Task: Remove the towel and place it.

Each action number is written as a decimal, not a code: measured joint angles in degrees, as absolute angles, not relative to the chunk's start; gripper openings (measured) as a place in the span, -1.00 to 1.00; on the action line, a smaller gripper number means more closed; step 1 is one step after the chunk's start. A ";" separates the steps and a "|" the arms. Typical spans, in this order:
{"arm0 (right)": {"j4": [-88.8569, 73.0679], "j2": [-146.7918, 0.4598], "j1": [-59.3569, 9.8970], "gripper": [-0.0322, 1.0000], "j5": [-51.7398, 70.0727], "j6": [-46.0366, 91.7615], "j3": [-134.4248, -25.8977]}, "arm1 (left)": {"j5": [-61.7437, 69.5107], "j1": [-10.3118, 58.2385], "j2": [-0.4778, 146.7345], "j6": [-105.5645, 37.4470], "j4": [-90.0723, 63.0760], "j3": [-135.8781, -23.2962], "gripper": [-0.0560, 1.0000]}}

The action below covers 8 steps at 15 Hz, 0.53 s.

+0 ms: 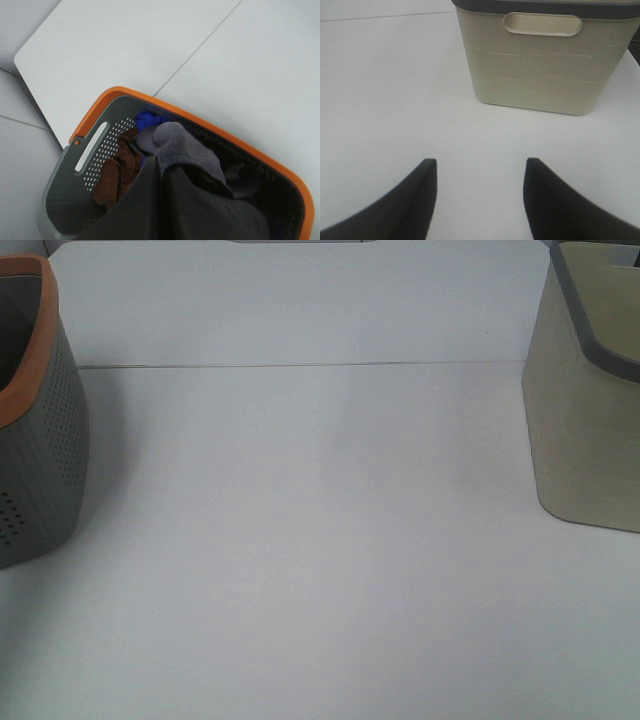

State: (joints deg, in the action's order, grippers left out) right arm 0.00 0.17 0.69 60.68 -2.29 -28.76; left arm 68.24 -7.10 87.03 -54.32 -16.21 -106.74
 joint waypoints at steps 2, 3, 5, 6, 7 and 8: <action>-0.86 0.17 0.69 0.11 60.68 -2.29 -28.76 | 69.61 -7.10 86.69 -54.09 -20.80 -109.95 -0.89; -1.83 0.17 0.69 0.11 60.68 -2.29 -28.76 | 69.79 -7.10 86.69 -53.46 -23.38 -111.90 -0.89; -4.81 0.06 0.69 0.11 60.45 -2.23 -28.76 | 69.79 -7.10 86.69 -53.17 -28.30 -115.22 -0.89; -6.42 -0.63 0.69 0.11 60.10 -1.32 -28.88 | 69.79 -6.88 86.69 -53.23 -30.83 -116.88 -0.89; -7.45 -1.26 0.69 0.11 59.64 -0.69 -29.16 | 69.84 -6.65 86.75 -53.23 -31.63 -117.91 -0.89; -9.51 -2.58 0.69 0.11 57.81 0.86 -29.74 | 69.84 -5.27 87.03 -53.51 -32.43 -120.03 -0.89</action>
